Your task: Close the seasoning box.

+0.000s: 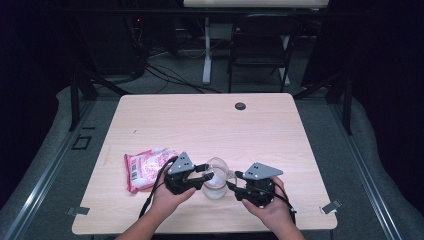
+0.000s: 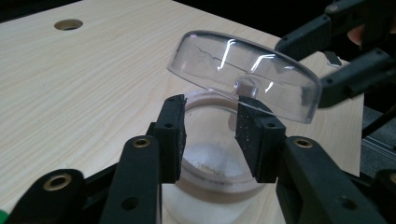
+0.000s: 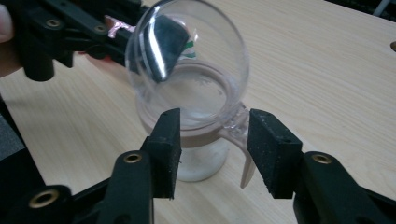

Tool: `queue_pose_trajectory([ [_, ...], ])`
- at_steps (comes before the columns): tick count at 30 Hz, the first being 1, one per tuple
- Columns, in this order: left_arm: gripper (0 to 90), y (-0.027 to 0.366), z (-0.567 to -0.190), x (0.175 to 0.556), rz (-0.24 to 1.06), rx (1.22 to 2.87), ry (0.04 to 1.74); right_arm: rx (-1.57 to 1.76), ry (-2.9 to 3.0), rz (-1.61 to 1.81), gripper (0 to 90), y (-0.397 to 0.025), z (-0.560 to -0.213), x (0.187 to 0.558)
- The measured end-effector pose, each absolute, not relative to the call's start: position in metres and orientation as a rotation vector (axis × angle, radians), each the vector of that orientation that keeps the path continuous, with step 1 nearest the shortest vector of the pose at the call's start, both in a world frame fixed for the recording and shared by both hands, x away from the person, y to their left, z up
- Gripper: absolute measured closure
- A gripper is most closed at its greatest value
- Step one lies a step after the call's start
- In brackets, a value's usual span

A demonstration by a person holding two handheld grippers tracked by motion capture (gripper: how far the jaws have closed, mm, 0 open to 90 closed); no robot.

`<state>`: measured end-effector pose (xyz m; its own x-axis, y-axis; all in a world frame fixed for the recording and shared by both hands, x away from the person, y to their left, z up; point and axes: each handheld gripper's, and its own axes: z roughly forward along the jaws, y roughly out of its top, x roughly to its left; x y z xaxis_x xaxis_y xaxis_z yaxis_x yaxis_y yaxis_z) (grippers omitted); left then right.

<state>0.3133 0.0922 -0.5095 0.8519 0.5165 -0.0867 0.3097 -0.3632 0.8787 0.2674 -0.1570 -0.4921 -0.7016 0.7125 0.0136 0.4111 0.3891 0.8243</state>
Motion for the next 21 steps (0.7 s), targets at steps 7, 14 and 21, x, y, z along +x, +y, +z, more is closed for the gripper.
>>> queue_pose_trajectory([
  [7,57.5,0.088,-0.511,0.316,0.249,1.972,0.611,0.898,2.312,1.129,47.5,-0.146,-0.501,0.262],
  [14,54.1,0.089,-0.513,0.318,0.280,2.005,0.635,0.910,2.271,1.105,47.3,-0.138,-0.508,0.265],
  [21,53.6,0.094,-0.521,0.323,0.297,2.026,0.689,0.903,2.252,1.124,47.3,-0.137,-0.507,0.266],
])
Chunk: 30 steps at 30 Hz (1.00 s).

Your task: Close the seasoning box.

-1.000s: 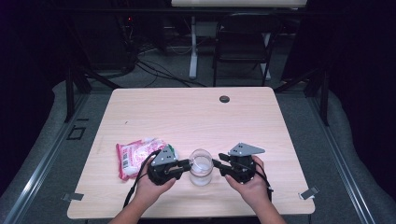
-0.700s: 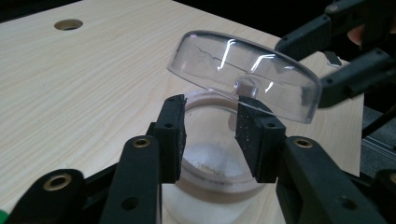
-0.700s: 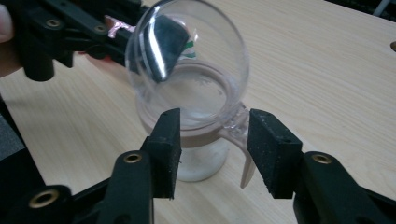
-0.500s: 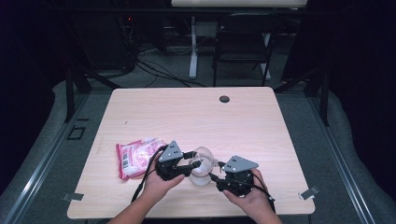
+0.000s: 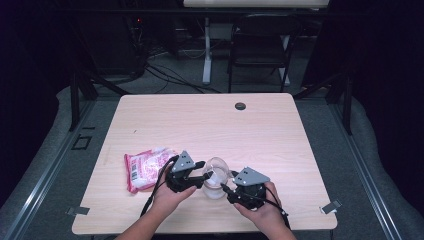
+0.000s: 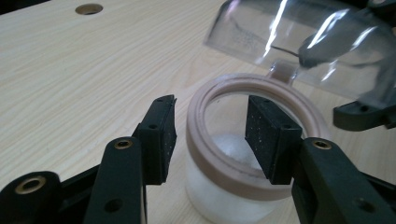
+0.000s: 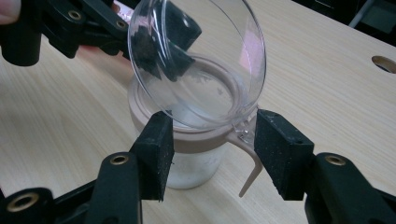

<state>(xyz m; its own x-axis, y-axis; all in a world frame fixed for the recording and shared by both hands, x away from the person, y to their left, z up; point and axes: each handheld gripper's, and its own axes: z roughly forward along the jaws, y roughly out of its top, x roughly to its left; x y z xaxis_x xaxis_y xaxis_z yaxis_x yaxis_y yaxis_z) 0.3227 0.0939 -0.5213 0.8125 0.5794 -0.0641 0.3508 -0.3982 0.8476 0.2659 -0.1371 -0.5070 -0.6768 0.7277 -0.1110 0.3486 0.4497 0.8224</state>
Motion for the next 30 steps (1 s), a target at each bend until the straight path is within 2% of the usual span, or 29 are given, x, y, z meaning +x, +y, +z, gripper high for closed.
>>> queue_pose_trajectory([
  [7,57.1,0.093,-0.525,0.323,0.250,2.031,0.693,0.943,2.221,1.167,48.6,-0.145,-0.504,0.268],
  [18,58.7,0.092,-0.525,0.322,0.256,2.028,0.679,1.021,2.182,1.192,53.5,-0.155,-0.507,0.274],
  [30,57.0,0.093,-0.524,0.320,0.272,2.017,0.676,1.128,2.153,1.275,65.0,-0.160,-0.511,0.283],
])
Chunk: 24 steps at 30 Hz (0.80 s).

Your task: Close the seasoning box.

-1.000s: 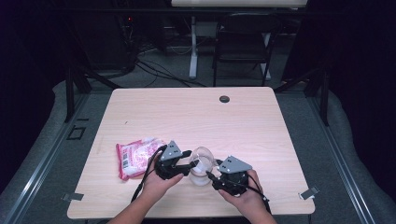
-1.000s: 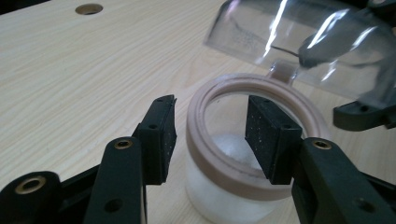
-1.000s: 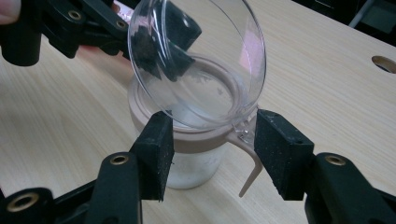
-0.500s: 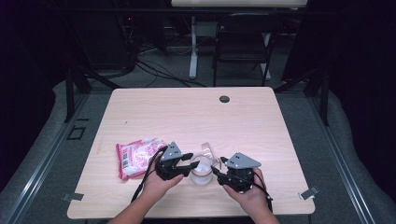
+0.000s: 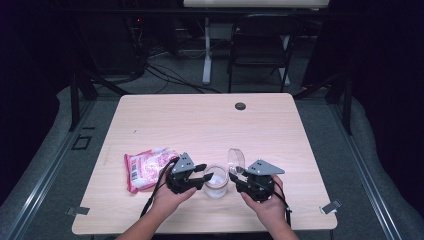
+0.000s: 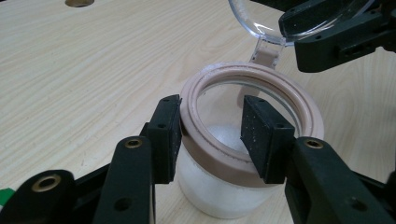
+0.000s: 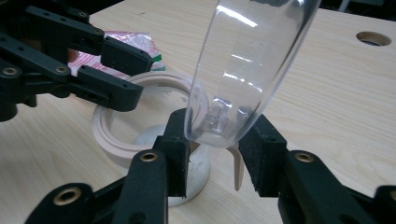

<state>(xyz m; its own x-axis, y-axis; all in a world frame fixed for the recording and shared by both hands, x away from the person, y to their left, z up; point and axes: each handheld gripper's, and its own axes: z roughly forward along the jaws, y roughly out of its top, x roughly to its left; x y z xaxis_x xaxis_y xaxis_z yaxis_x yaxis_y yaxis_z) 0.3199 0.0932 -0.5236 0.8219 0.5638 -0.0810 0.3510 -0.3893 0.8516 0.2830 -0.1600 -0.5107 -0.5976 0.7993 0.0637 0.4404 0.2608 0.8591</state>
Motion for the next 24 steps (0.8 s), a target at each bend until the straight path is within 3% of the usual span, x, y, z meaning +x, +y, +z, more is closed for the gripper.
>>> queue_pose_trajectory([
  [8,55.3,0.103,-0.517,0.317,0.308,1.970,0.690,1.151,2.129,1.296,71.2,-0.162,-0.509,0.291],
  [24,55.3,0.143,-0.518,0.309,0.408,1.950,0.802,1.215,2.125,1.468,74.5,-0.176,-0.507,0.336],
])
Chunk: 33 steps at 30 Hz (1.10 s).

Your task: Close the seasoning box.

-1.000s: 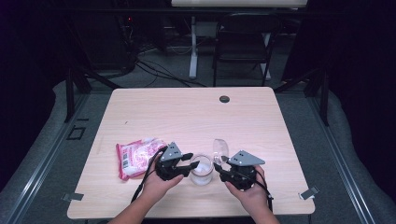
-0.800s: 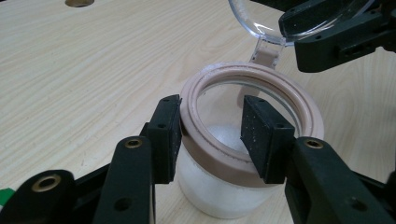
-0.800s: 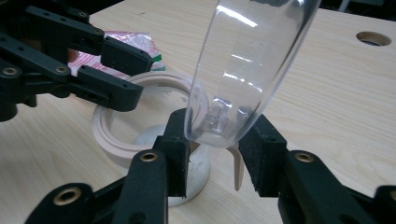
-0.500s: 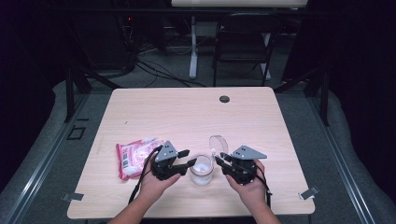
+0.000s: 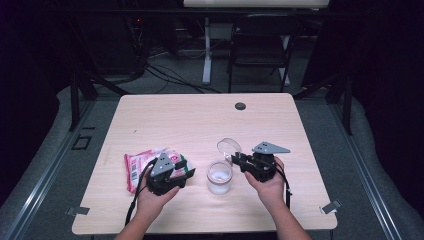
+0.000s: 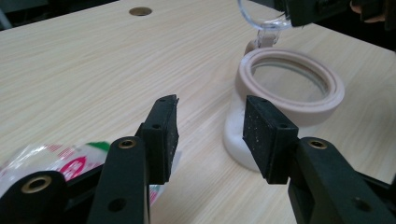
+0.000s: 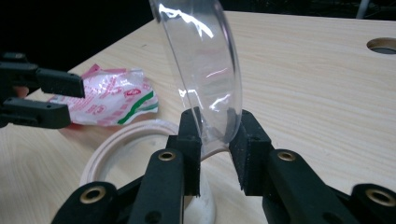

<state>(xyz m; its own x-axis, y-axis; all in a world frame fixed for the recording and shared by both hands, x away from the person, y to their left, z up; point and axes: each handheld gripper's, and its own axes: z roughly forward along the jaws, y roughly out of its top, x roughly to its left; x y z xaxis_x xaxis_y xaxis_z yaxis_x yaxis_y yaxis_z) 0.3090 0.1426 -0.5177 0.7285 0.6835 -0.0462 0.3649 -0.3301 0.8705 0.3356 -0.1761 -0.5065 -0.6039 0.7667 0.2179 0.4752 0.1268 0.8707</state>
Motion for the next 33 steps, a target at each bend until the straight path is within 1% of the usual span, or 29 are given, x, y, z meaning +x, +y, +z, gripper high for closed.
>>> queue_pose_trajectory([
  [11,55.4,0.165,-0.523,0.308,0.449,1.929,0.894,1.276,2.076,1.548,77.3,-0.184,-0.507,0.362],
  [16,55.3,0.172,-0.525,0.309,0.469,1.918,0.931,1.287,2.055,1.555,77.3,-0.186,-0.507,0.364],
  [25,54.3,0.191,-0.528,0.304,0.507,1.906,0.977,1.299,2.024,1.557,65.9,-0.202,-0.509,0.349],
  [33,54.1,0.223,-0.522,0.291,0.598,1.883,0.999,1.256,1.999,1.593,61.8,-0.222,-0.504,0.331],
])
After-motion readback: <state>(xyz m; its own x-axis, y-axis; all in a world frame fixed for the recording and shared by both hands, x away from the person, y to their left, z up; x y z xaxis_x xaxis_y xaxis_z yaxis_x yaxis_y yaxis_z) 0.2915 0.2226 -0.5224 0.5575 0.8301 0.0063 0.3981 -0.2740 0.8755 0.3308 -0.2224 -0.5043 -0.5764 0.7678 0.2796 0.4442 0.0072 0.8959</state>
